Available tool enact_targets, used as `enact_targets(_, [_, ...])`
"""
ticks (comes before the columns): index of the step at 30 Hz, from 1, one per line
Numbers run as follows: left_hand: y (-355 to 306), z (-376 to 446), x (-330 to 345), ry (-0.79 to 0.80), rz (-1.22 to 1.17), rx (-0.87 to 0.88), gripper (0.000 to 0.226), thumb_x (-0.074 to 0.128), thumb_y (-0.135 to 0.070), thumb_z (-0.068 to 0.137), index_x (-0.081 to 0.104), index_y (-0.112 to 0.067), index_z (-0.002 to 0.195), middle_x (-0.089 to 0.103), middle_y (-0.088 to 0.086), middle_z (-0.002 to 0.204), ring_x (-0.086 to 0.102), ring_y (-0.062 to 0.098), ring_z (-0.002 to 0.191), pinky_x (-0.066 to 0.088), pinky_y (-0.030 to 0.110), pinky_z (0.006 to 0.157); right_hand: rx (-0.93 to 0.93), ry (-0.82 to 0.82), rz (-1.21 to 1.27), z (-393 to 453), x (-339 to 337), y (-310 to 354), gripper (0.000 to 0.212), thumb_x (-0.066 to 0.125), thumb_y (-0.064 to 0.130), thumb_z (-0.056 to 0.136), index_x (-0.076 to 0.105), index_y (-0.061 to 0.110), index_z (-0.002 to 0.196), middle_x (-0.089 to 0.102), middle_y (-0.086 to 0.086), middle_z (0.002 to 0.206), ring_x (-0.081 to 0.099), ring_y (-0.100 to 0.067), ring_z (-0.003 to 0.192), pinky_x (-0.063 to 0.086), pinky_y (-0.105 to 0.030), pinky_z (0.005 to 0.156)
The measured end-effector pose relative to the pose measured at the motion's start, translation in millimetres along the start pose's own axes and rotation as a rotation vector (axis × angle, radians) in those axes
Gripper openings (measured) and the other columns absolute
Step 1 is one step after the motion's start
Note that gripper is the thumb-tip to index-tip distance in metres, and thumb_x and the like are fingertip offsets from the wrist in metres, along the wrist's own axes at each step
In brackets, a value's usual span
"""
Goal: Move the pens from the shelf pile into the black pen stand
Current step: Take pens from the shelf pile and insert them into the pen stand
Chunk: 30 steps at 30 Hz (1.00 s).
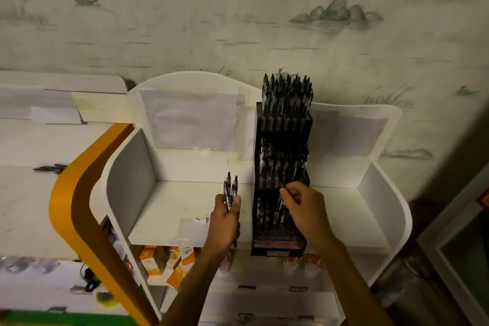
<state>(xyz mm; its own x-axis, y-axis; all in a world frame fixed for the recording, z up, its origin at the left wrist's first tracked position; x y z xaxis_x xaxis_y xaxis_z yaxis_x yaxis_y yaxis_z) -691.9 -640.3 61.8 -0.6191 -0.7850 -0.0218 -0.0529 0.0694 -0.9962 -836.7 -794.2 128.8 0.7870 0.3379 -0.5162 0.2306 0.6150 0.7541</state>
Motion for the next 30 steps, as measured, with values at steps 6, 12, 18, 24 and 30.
enact_targets(6, [-1,-3,3,-0.003,-0.011,0.033,0.014,0.044,-0.027,0.106,0.049,-0.015,0.100,0.053,0.004,0.074,0.045,0.012,0.049,0.042,0.031,0.048,-0.047,0.008,-0.080,-10,10,-10,0.007,0.065,0.020,0.093,0.070,0.016,0.090,0.067,0.006,0.073,0.064,-0.005,0.066,0.054,-0.020,0.064])
enact_targets(12, [-10,-8,4,-0.001,0.017,0.123,0.019,0.048,-0.037,0.103,0.056,-0.020,0.103,0.058,-0.001,0.069,0.045,0.014,0.048,0.042,0.031,0.046,-0.041,0.024,-0.104,-18,21,-19,0.009,0.066,0.020,0.093,0.073,0.015,0.096,0.068,0.009,0.076,0.061,0.000,0.067,0.047,-0.007,0.064])
enact_targets(18, [-10,-10,6,0.003,-0.011,0.106,0.016,0.049,-0.038,0.102,0.057,-0.026,0.109,0.057,-0.002,0.071,0.041,0.009,0.047,0.035,0.027,0.044,-0.022,0.044,-0.120,-17,24,-21,0.010,0.066,0.022,0.093,0.073,0.016,0.094,0.067,0.009,0.075,0.061,-0.001,0.067,0.043,-0.003,0.062])
enact_targets(24, [-7,-10,6,-0.002,0.007,0.081,0.025,0.047,-0.036,0.103,0.056,-0.013,0.102,0.055,-0.002,0.070,0.043,0.009,0.048,0.038,0.028,0.046,0.029,0.126,-0.219,-24,35,-35,0.014,0.066,0.024,0.093,0.072,0.015,0.083,0.062,0.009,0.069,0.053,0.002,0.059,0.037,-0.003,0.057])
enact_targets(30, [-14,-14,10,0.025,-0.015,0.104,0.026,0.051,-0.038,0.101,0.060,-0.014,0.099,0.053,-0.006,0.063,0.041,0.008,0.045,0.035,0.023,0.042,0.075,0.162,-0.258,-29,36,-42,0.018,0.068,0.026,0.091,0.075,0.013,0.080,0.069,0.001,0.072,0.052,0.001,0.059,0.034,-0.003,0.058])
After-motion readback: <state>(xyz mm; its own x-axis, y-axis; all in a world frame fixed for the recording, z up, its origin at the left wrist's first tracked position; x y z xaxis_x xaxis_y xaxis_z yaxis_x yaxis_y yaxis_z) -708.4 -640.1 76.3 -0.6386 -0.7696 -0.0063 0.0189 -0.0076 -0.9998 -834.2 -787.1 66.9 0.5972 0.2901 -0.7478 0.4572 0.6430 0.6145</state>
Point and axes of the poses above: each hand's wrist, its own z-axis towards the middle knuckle, its own x-axis out of the palm, y = z × x, the point moved 8 cm from there along z, towards the middle knuckle
